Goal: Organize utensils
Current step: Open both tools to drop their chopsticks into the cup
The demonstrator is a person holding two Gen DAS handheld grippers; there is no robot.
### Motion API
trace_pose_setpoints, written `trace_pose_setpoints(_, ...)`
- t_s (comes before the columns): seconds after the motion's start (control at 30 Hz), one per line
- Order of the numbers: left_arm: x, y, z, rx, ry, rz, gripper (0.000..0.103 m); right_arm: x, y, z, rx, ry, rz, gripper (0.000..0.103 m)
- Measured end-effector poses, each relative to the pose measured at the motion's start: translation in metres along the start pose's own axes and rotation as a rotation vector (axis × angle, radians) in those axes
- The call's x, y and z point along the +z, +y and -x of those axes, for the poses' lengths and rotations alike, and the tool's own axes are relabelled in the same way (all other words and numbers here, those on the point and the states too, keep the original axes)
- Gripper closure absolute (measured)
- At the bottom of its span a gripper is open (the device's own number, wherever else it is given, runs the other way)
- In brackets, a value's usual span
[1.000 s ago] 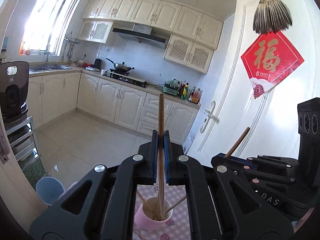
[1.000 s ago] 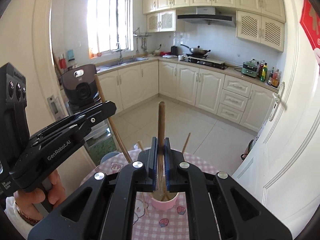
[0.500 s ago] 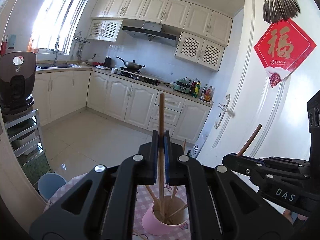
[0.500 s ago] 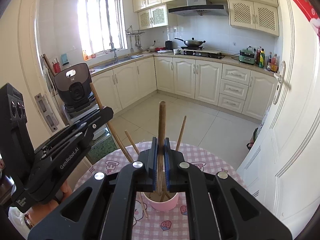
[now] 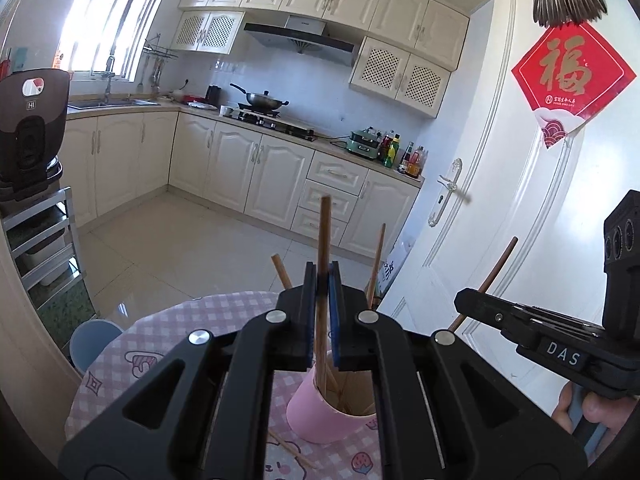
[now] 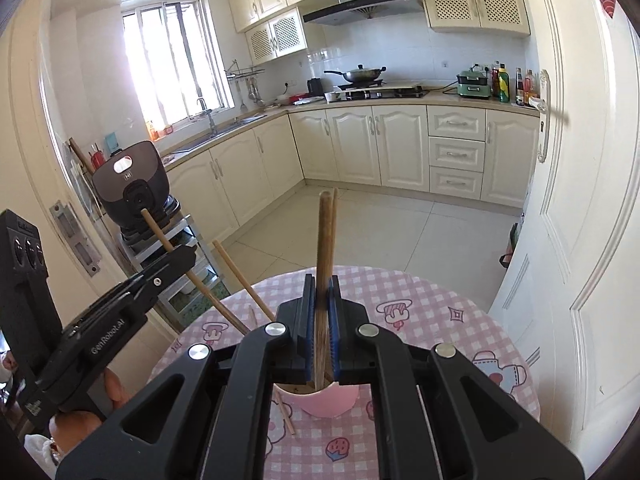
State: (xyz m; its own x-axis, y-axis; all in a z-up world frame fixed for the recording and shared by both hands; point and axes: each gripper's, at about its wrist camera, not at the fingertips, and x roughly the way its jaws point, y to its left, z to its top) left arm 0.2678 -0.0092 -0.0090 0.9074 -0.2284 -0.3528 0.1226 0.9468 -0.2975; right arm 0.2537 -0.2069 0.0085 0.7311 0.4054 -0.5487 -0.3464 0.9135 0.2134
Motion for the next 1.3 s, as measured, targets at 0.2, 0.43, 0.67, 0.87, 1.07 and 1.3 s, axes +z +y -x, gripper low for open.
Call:
trace_pose_setpoints(0.2,-0.004,-0.001,-0.001,-0.001,0.043,-0.018,0.095,-0.006,-0.003,-0.001,0.008,0.012,-0.015,0.098)
trace_pose_setpoints(0.43,-0.008,-0.006,0.009,0.027,0.062,-0.050,0.035,-0.009,-0.002,0.003,-0.003,0.013,-0.009,0.095)
trace_pose_setpoints(0.67,-0.010,-0.004,0.025,0.050,0.075,-0.066,0.029,-0.014,0.004,0.011,0.015,0.019,-0.010,0.095)
trace_pose_setpoints(0.87,-0.013,0.004,0.045,0.067,0.091,-0.059,0.023,-0.021,0.012,0.018,0.004,0.021,-0.004,0.086)
trace_pose_setpoints(1.07,-0.023,0.016,0.068,0.078,0.127,-0.077,0.020,-0.037,0.023,0.030,0.025,0.039,0.016,0.084)
trace_pose_setpoints(1.3,-0.058,0.043,0.075,0.098,0.290,-0.051,0.020,-0.074,0.053,0.020,0.082,0.122,0.073,0.084)
